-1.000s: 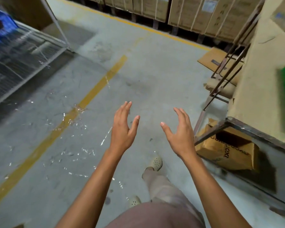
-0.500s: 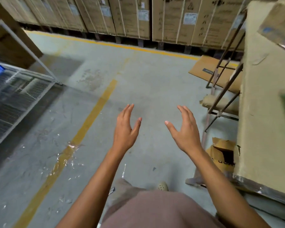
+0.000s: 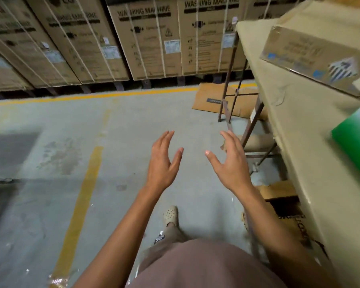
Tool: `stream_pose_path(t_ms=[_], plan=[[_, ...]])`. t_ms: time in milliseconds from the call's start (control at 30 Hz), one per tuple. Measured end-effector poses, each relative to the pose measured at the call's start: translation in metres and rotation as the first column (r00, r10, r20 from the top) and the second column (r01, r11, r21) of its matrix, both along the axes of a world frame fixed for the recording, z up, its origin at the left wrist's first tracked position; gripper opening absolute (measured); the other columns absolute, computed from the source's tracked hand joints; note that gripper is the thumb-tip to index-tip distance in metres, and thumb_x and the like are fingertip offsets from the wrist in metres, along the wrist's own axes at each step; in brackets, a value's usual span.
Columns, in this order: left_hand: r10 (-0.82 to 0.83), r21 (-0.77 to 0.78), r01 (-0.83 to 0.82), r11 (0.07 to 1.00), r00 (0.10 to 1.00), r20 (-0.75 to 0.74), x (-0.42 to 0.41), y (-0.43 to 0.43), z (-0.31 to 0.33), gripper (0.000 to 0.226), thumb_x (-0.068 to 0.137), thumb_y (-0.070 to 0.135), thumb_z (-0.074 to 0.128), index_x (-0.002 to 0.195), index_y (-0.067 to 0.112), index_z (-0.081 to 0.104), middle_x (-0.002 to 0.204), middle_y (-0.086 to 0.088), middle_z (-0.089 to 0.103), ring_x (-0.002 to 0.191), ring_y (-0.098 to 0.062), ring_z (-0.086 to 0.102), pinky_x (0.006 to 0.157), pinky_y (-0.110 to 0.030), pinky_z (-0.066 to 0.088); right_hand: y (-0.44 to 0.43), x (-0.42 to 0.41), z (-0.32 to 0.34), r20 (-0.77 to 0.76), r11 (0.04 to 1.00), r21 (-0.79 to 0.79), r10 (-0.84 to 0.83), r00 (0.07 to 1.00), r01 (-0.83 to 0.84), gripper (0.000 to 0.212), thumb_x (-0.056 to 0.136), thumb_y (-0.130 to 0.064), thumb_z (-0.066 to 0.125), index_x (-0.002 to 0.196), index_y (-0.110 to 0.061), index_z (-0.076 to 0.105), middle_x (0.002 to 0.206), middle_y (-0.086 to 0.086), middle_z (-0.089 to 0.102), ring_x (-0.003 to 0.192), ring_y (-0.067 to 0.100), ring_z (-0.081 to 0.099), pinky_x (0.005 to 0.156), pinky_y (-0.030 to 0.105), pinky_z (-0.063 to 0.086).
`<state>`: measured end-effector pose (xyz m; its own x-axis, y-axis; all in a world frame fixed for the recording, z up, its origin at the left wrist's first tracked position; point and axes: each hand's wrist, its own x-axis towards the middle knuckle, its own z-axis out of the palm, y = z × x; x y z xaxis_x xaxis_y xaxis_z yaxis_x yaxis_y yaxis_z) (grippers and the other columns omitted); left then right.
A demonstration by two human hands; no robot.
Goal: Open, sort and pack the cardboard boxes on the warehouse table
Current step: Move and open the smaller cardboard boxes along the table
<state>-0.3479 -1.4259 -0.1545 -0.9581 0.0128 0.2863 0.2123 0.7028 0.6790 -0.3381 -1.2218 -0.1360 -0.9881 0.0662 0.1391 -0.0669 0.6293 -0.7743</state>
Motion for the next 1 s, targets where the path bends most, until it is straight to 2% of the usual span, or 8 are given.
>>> stream_pose_path(t_ms=[100,300,400,500,667,733,833,1000], plan=[[-0.065,-0.015,0.065,0.998,0.998,-0.017,-0.069,-0.016,0.011,0.057,0.098,0.043,0.048,0.147,0.014,0.043,0.152,-0.007,0.044,0.143,-0.02,0.035,0.114,-0.02,0.023,-0.018,-0.052,0.012,-0.023,0.997,-0.001,-0.078,0.997,0.078,0.067,0.094,-0.043,0.064,0.151,-0.019,0.037,0.161,0.003,0.028,0.148,0.017,0.025,0.114,0.03,0.028],[-0.229,-0.046,0.225,0.973,0.97,-0.083,-0.199,-0.024,0.045,0.053,0.099,0.041,0.05,0.147,0.019,0.043,0.156,-0.004,0.039,0.145,-0.017,0.031,0.112,-0.012,0.016,-0.033,-0.145,0.047,-0.101,0.966,-0.033,-0.26,0.96,0.258,0.067,0.093,-0.04,0.065,0.151,-0.021,0.038,0.161,0.001,0.03,0.147,0.015,0.025,0.113,0.026,0.023],[-0.323,-0.045,0.32,0.946,0.942,-0.089,-0.253,-0.005,0.061,0.053,0.099,0.041,0.05,0.147,0.021,0.042,0.157,-0.004,0.036,0.146,-0.018,0.029,0.112,-0.022,0.02,-0.024,-0.182,0.062,-0.131,0.931,-0.068,-0.365,0.922,0.359,0.069,0.091,-0.05,0.062,0.151,-0.025,0.037,0.161,-0.003,0.029,0.146,0.015,0.029,0.116,0.044,0.034],[-0.444,-0.047,0.442,0.896,0.885,-0.143,-0.308,0.028,0.077,0.053,0.1,0.043,0.049,0.148,0.021,0.041,0.157,-0.003,0.036,0.146,-0.017,0.03,0.113,-0.027,0.026,-0.005,-0.217,0.076,-0.191,0.901,-0.098,-0.434,0.881,0.422,0.074,0.087,-0.06,0.054,0.149,-0.024,0.039,0.159,-0.002,0.031,0.146,0.015,0.031,0.111,0.051,0.041],[-0.561,-0.061,0.563,0.824,0.797,-0.223,-0.389,0.098,0.099,0.055,0.099,0.042,0.048,0.148,0.016,0.043,0.157,-0.006,0.036,0.145,-0.018,0.029,0.115,-0.028,0.026,0.044,-0.272,0.093,-0.249,0.846,-0.114,-0.531,0.81,0.52,0.071,0.085,-0.056,0.058,0.146,-0.021,0.046,0.158,0.003,0.035,0.146,0.018,0.032,0.108,0.052,0.043],[-0.604,-0.082,0.606,0.792,0.757,-0.249,-0.421,0.132,0.109,0.056,0.099,0.043,0.047,0.147,0.015,0.044,0.154,-0.009,0.038,0.144,-0.022,0.032,0.116,-0.034,0.029,0.07,-0.293,0.098,-0.269,0.824,-0.104,-0.562,0.782,0.556,0.068,0.086,-0.05,0.062,0.145,-0.02,0.048,0.159,0.005,0.034,0.147,0.019,0.031,0.113,0.047,0.039],[-0.66,-0.132,0.651,0.747,0.702,-0.268,-0.468,0.182,0.124,0.056,0.1,0.043,0.048,0.148,0.014,0.043,0.154,-0.01,0.039,0.144,-0.023,0.033,0.117,-0.038,0.03,0.11,-0.324,0.107,-0.283,0.773,-0.07,-0.622,0.73,0.631,0.061,0.09,-0.04,0.068,0.144,-0.018,0.049,0.159,0.007,0.034,0.147,0.021,0.03,0.115,0.03,0.026],[-0.736,-0.199,0.71,0.675,0.627,-0.256,-0.532,0.268,0.149,0.054,0.101,0.043,0.048,0.148,0.017,0.041,0.154,-0.007,0.039,0.143,-0.023,0.033,0.112,-0.034,0.029,0.18,-0.366,0.123,-0.265,0.681,-0.061,-0.716,0.646,0.73,0.059,0.092,-0.038,0.068,0.144,-0.017,0.048,0.159,0.009,0.033,0.149,0.022,0.026,0.116,0.036,0.027]])
